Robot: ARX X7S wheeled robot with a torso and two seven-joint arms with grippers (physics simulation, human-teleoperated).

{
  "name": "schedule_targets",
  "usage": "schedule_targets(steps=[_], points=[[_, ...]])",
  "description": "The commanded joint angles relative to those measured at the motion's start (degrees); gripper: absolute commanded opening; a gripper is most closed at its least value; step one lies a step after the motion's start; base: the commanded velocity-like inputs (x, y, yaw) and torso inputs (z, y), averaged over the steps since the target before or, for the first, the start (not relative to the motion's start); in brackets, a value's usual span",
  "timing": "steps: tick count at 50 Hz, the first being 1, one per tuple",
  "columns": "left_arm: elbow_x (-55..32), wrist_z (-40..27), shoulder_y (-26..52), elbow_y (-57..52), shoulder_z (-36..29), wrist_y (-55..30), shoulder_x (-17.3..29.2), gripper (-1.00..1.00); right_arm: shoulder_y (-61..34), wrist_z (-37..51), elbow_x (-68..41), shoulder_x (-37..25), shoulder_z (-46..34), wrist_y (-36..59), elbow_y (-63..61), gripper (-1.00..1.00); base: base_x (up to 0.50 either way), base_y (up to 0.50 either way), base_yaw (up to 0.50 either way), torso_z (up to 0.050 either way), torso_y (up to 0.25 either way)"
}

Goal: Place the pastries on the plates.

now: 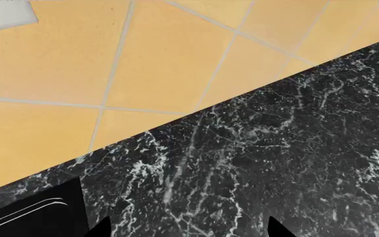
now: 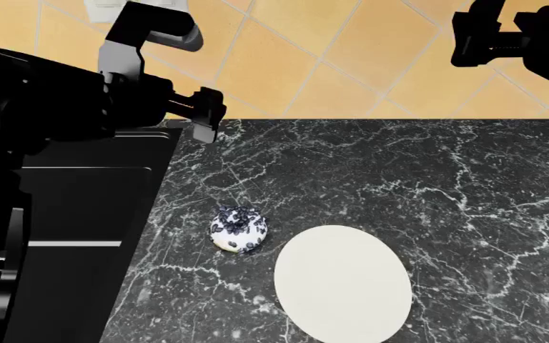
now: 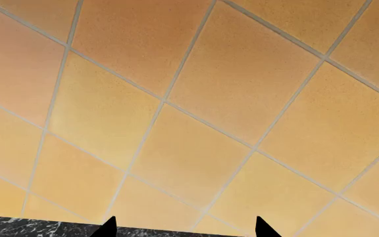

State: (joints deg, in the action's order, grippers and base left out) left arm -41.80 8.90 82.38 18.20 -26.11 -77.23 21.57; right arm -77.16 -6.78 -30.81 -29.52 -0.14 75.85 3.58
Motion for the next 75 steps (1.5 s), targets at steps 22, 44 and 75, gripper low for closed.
schedule_targets(steps=[22,44,75], points=[[-47.0,-19.4,5.2,0.2,-15.4,-11.2,3.8,1.00,1.0,-2.1,-2.0,-1.5,-3.3,2.5,-1.3,1.00,0.00,0.00,0.00,0.000,0.000],[-39.9,-13.3,0.4,0.9,-24.7,-3.4,4.7,1.00,1.0,-2.4,-2.3,-2.1,-4.7,1.9,-1.5,1.00,0.00,0.00,0.00,0.000,0.000],[-36.7,-9.4,-4.2,2.5,-30.2,-0.6,3.4,1.00,1.1,-1.9,-3.3,-2.2,-4.6,2.4,-1.4,1.00,0.00,0.00,0.00,0.000,0.000]])
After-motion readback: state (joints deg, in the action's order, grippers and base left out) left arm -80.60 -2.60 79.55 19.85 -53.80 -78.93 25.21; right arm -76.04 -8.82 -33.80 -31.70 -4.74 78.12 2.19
